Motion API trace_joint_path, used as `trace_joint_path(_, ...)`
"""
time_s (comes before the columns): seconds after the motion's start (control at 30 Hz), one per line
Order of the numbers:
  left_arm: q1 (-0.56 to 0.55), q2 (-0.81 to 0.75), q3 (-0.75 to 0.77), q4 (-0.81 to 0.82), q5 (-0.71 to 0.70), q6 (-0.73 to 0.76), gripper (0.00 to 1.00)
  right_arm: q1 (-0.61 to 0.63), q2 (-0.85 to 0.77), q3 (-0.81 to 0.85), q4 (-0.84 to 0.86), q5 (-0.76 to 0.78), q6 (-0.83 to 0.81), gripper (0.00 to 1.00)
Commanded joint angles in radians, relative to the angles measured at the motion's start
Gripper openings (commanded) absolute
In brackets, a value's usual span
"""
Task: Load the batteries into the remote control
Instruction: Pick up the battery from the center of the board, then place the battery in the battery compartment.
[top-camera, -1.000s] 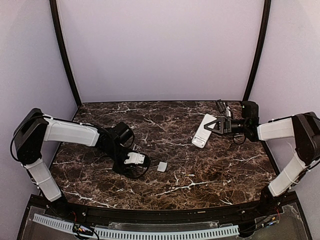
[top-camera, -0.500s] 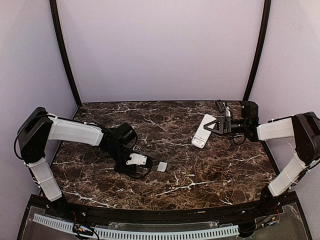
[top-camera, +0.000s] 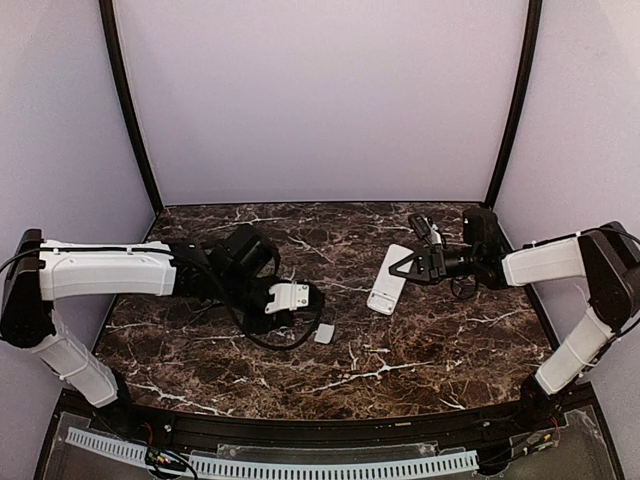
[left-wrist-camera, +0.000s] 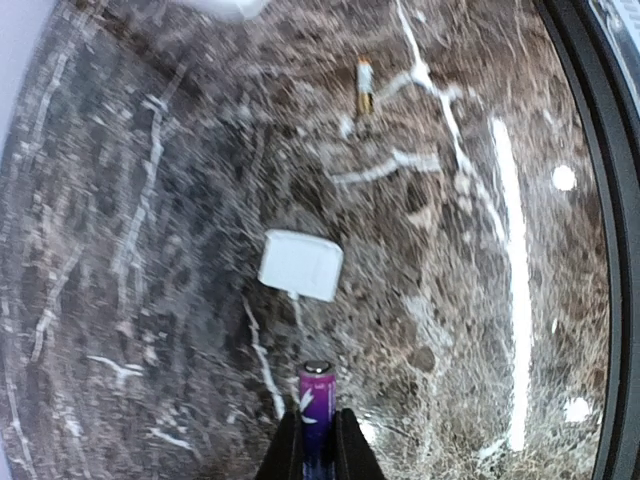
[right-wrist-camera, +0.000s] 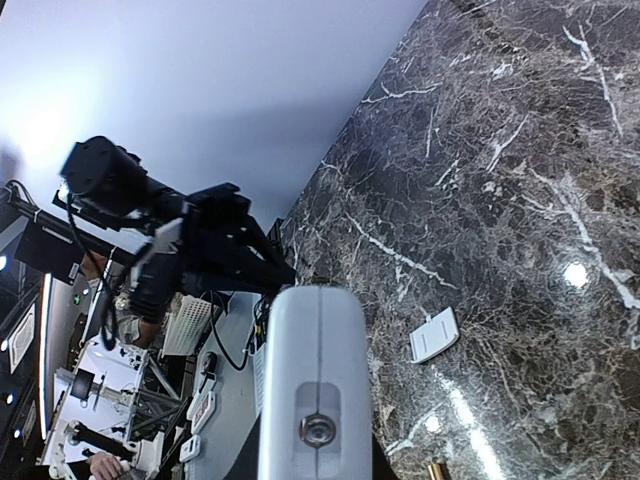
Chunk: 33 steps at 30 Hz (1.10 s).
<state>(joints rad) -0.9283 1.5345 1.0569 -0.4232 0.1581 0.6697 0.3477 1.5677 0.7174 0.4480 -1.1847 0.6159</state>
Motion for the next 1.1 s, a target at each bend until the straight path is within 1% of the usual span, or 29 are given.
trace_joint_path(0.0, -0.082, -0.063, 0.131, -0.006, -0.109, -0.135, 0.0, 0.064, 0.01, -0.015, 0.05, 0.037, 0.086, 0.0)
trace_joint_path(0.1, -0.123, -0.022, 0.244, -0.164, -0.12, -0.152, 0.0, 0.116, 0.015, -0.019, 0.067, 0.058, 0.127, 0.0)
trace_joint_path(0.13, -0.149, -0.004, 0.285, -0.205, -0.153, -0.152, 0.0, 0.135, 0.017, -0.021, 0.072, 0.065, 0.134, 0.0)
trace_joint_path(0.27, -0.243, 0.057, 0.363, -0.291, -0.277, -0.133, 0.0, 0.209, 0.036, -0.039, 0.135, 0.117, 0.191, 0.0)
trace_joint_path(0.37, -0.283, 0.112, 0.424, -0.358, -0.316, -0.13, 0.0, 0.24, 0.07, -0.051, 0.21, 0.139, 0.248, 0.0)
trace_joint_path(0.47, -0.323, 0.14, 0.445, -0.374, -0.36, -0.119, 0.0, 0.267, 0.104, -0.05, 0.252, 0.161, 0.279, 0.0)
trace_joint_path(0.7, -0.368, 0.216, 0.5, -0.42, -0.425, -0.117, 0.0, 0.319, 0.168, -0.03, 0.327, 0.194, 0.351, 0.0)
trace_joint_path(1.07, -0.386, 0.303, 0.536, -0.455, -0.494, -0.118, 0.0, 0.36, 0.199, -0.002, 0.35, 0.229, 0.399, 0.0)
